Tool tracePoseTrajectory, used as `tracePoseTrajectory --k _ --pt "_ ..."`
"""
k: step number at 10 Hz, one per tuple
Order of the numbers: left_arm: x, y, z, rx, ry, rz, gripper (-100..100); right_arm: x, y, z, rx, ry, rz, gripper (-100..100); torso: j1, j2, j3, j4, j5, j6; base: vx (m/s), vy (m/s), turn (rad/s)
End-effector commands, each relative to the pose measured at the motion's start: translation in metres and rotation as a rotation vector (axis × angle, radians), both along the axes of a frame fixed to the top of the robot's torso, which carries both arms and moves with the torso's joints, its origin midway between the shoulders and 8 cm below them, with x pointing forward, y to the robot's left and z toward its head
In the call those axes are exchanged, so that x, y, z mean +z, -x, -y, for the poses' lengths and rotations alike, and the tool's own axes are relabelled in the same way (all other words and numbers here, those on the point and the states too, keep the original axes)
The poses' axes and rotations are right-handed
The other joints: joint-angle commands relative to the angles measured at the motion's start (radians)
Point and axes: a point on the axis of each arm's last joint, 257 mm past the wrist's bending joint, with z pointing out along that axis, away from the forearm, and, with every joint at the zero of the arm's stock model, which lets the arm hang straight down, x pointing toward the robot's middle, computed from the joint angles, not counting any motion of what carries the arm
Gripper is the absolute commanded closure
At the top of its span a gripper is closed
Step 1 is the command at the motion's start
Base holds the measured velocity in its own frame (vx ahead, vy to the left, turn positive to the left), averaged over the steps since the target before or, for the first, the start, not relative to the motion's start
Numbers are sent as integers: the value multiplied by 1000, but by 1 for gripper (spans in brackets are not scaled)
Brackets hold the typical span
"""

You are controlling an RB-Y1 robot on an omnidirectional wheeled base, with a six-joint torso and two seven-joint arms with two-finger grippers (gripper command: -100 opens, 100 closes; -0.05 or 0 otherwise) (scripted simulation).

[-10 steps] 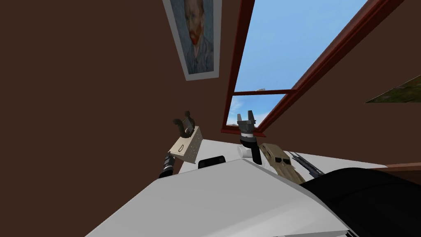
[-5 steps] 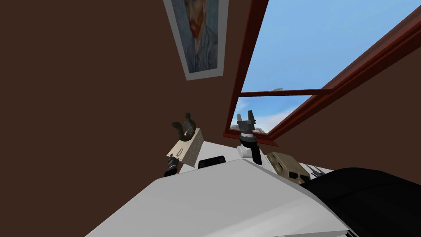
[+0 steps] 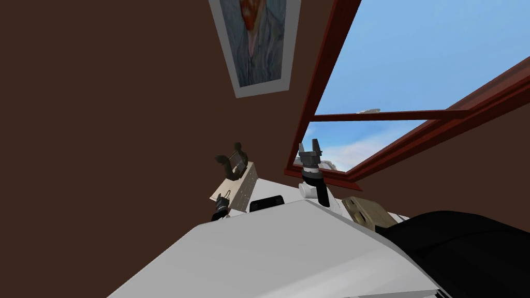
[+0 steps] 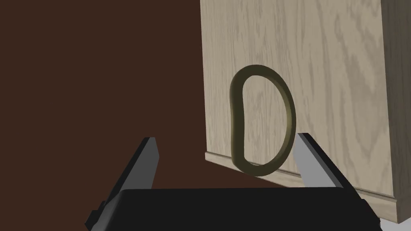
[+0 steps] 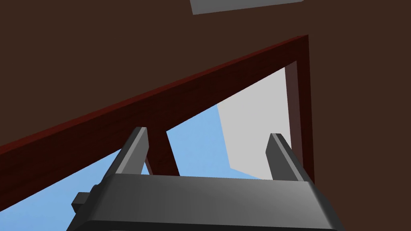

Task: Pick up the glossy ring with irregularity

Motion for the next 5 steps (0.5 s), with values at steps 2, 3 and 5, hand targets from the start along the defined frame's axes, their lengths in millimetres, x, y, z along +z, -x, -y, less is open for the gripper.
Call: tracePoseTrajectory --k 2,3,5 --pt "-3 -13 6 -8 -2 3 -100 0 0 0 0 0 0 0 1 1 1 0 0 0 7 32 46" --pt "-4 -18 9 -11 -3 4 -100 0 0 0 0 0 0 0 2 1 1 0 0 0 7 44 27" --pt "-4 -23 12 -15 -3 6 -100 0 0 0 0 0 0 0 2 2 1 0 0 0 2 28 16"
